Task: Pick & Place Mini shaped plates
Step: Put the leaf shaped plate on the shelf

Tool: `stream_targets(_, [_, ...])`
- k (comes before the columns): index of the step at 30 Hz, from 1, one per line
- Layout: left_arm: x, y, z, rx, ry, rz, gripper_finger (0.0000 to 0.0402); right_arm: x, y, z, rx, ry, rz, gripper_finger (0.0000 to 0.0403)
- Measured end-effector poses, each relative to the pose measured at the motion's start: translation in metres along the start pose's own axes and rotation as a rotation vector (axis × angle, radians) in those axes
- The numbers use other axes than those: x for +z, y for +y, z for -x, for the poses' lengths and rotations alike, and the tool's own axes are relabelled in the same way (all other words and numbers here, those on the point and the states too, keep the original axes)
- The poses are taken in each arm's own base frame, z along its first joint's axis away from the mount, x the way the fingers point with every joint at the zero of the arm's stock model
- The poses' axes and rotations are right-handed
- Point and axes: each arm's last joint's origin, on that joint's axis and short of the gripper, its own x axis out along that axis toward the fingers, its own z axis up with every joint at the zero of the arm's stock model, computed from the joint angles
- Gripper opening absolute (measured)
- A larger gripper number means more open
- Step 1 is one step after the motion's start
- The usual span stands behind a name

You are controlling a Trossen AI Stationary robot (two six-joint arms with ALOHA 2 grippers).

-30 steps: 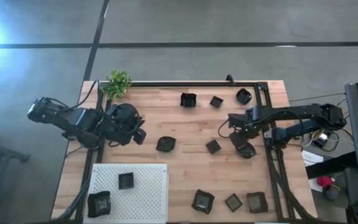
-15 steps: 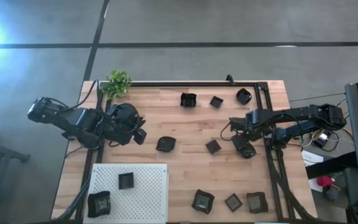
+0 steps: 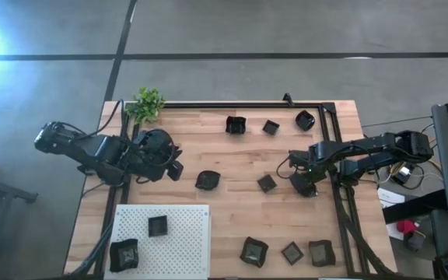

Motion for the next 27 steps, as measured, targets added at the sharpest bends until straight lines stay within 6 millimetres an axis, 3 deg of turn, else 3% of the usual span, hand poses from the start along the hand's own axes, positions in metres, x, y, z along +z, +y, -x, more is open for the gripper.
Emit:
stream_targets(4, [0.0, 0.0, 0.0, 0.0, 0.0, -0.01, 0.0071, 0.001, 0.001, 0.001, 0.013, -0.005, 0.008, 0.0103])
stream_targets(10, [0.0, 0.0, 0.0, 0.0, -0.001, -0.03, 0.0071, 0.003, 0.009, 0.01, 0.045, -0.043, 0.057, 0.0017])
stream_targets(17, [0.0, 0.0, 0.0, 0.0, -0.001, -0.079, 0.0071, 0.007, 0.022, 0.028, 0.077, -0.118, 0.087, 0.0008])
stream_targets(27, [0.001, -0.001, 0.0, -0.013, -0.006, -0.087, 0.0071, 0.009, 0.057, 0.088, 0.177, -0.35, 0.139, 0.0008])
